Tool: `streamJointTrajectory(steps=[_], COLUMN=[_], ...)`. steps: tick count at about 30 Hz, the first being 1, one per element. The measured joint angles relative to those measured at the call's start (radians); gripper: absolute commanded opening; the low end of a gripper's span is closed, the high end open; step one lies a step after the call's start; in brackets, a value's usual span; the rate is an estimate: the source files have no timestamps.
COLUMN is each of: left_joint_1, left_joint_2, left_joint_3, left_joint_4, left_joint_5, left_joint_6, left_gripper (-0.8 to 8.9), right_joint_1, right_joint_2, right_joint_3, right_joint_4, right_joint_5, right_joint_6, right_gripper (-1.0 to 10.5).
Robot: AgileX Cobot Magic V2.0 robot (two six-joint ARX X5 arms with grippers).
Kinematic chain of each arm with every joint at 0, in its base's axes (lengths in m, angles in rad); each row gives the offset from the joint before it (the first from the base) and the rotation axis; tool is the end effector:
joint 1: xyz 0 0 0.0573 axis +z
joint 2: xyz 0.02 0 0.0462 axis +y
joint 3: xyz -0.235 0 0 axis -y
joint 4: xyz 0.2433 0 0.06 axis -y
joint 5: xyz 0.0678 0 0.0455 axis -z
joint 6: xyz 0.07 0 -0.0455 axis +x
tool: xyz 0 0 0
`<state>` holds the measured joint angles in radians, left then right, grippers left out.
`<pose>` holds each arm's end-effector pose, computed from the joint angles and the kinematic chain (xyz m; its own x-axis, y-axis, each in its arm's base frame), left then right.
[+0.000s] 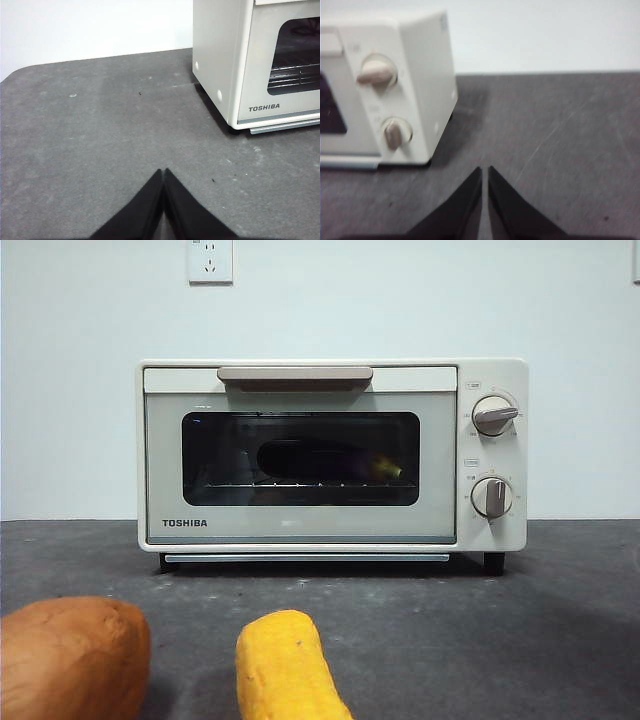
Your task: Take the eggplant from the table,put the eggplant in the oven
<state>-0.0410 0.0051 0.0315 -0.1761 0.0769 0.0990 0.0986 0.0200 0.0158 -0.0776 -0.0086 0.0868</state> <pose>0.1623 -0.0120 0.1506 0.9819 -0.1172 -0.1487 0.1309 0.9876 0.0863 0.1651 0.0169 0.1559 0.9909 0.1067 -0.0817 -0.0995 0.9912 0.0871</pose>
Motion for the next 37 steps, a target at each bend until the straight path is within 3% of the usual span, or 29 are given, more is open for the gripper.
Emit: streamJointTrajectory(steps=[6, 37], left_joint_1=[0.0, 0.0], left_joint_2=[0.0, 0.0], left_joint_3=[0.0, 0.0], left_joint_4=[0.0, 0.0], left_joint_5=[0.0, 0.0], left_joint_6=[0.0, 0.0], left_gripper=[0.08, 0.08], right_joint_1=[0.0, 0.0], right_joint_2=[-0.013, -0.013], right_joint_3=[0.0, 0.0], right_joint_4=[-0.09, -0.082], right_joint_5=[-0.074, -0.043], right_joint_6=[-0.002, -0.001], right_gripper=[0.0, 0.0])
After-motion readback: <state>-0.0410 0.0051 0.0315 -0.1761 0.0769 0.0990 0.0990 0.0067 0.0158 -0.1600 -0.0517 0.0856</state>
